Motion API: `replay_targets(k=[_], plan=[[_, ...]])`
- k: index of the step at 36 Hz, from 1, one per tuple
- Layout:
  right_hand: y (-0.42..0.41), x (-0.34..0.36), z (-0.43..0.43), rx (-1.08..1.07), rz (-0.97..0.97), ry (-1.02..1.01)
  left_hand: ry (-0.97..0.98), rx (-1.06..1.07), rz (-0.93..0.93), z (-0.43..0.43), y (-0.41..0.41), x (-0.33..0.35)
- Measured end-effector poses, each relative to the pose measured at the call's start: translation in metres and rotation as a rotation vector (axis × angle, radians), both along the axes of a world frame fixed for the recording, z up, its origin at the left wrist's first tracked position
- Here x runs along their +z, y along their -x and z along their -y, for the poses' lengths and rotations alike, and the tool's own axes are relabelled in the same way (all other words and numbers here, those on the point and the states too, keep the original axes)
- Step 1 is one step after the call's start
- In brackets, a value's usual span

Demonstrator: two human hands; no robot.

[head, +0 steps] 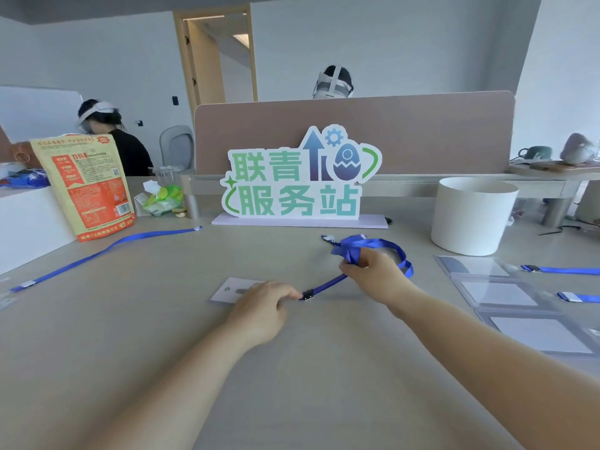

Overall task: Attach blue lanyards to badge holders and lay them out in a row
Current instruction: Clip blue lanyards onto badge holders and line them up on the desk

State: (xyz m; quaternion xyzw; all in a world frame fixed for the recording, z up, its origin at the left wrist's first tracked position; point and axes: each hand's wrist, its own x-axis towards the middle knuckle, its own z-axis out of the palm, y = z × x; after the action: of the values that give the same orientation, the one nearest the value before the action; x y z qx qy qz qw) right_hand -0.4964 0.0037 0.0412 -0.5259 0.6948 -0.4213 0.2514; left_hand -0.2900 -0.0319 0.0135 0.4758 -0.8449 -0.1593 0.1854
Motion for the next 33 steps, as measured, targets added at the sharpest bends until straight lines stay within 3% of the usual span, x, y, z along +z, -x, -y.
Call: replay_targets(k=[3, 8, 13, 18, 27, 30, 33], plan=[[-0.003, 0.008, -0.017, 0.017, 0.158, 0.065, 0.003, -0.003, 0.032, -0.008, -0.002, 0.000], [-0.004, 0.014, -0.040, -0.043, 0.301, 0.153, 0.016, 0.085, 0.317, -0.035, -0.007, -0.005], [-0.004, 0.016, -0.067, -0.120, 0.454, 0.255, -0.003, 0.025, 0.449, -0.055, -0.021, -0.003], [0.006, 0.016, -0.097, -0.208, 0.554, 0.277, -0.015, 0.005, 0.414, -0.074, -0.039, -0.002], [0.037, 0.000, -0.155, -0.330, 0.625, 0.256, 0.137, -0.050, 0.395, -0.105, -0.057, 0.002], [0.044, -0.006, -0.175, -0.361, 0.626, 0.261, 0.082, -0.059, 0.345, -0.112, -0.050, -0.001], [0.053, -0.010, -0.193, -0.409, 0.620, 0.271, 0.039, -0.070, 0.425, -0.115, -0.044, -0.007]])
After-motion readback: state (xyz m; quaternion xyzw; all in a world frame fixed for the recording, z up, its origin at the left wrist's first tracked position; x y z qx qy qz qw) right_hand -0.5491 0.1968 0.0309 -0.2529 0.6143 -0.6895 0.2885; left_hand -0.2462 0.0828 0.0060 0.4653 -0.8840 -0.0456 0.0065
